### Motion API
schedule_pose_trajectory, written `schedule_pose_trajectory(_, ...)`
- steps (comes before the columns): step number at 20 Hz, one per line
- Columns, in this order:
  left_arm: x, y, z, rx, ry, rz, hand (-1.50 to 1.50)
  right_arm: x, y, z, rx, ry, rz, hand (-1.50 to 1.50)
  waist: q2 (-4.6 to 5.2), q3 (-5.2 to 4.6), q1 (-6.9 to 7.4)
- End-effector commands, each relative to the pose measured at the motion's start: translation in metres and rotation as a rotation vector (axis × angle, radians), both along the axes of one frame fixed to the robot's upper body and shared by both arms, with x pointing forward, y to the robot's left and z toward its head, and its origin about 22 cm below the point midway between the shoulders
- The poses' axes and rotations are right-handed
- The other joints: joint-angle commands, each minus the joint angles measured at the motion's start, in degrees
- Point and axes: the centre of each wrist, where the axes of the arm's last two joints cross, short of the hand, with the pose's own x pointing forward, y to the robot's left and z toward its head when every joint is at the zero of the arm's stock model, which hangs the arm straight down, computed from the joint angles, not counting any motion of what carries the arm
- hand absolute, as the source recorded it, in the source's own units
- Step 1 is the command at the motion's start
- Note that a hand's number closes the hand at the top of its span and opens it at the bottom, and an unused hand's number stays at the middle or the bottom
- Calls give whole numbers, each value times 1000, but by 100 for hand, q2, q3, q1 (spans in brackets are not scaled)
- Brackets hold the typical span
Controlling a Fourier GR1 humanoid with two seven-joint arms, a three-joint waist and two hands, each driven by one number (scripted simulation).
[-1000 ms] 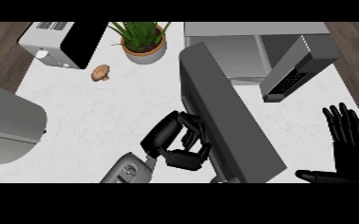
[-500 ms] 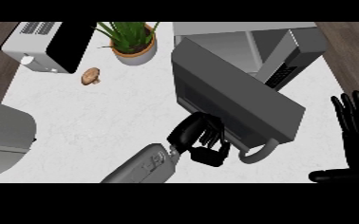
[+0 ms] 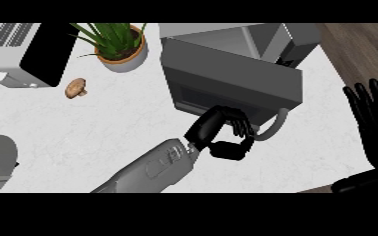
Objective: Pick up the milk, place it into the microwave and close the microwave
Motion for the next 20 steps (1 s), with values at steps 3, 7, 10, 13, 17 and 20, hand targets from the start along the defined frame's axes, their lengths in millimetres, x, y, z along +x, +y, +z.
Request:
schedule_pose_trajectory(3, 19, -10, 28, -138, -47, 32, 150, 10, 8, 20, -14, -41, 113, -150, 92, -5, -386)
schedule_pose_trajectory(7, 36, -17, 52, -152, -66, 68, 150, 15, 9, 36, -34, -75, 147, -150, 108, 6, -630)
schedule_pose_trajectory(10, 44, -17, 57, -156, -67, 84, 150, 21, 8, 45, -24, -99, 137, -150, 173, 12, -761)
schedule_pose_trajectory(13, 52, -18, 63, -165, -81, 115, 150, 22, 9, 51, -35, -85, 175, -150, 215, 12, -893)
schedule_pose_trajectory(17, 61, -20, 72, -167, -97, 131, 150, 24, 11, 56, -53, -74, 206, -150, 276, 18, -1040)
schedule_pose_trajectory(20, 69, -22, 82, -170, -112, 148, 150, 29, 9, 67, -51, -102, 223, -150, 318, 28, -1093)
